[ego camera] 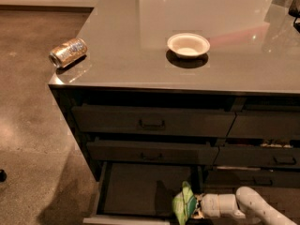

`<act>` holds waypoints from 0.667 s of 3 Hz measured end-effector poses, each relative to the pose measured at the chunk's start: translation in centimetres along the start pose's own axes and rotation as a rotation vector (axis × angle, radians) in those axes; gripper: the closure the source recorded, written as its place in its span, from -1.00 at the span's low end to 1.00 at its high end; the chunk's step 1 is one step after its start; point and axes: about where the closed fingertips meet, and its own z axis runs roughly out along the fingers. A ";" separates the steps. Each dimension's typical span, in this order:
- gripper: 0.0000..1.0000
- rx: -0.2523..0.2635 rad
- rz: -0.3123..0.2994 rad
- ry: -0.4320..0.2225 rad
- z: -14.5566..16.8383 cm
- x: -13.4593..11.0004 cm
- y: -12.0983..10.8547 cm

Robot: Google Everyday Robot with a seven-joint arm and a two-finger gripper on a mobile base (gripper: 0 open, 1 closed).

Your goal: Place green rice chip bag into bottom drawer

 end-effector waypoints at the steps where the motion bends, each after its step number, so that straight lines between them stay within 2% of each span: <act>1: 1.00 -0.001 0.005 -0.001 0.2 0.0 0.1; 2: 1.00 0.028 0.013 0.021 0.8 0.2 -0.4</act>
Offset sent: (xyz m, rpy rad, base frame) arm 0.0195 0.0084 -0.0058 -0.0243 -0.0164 -0.1125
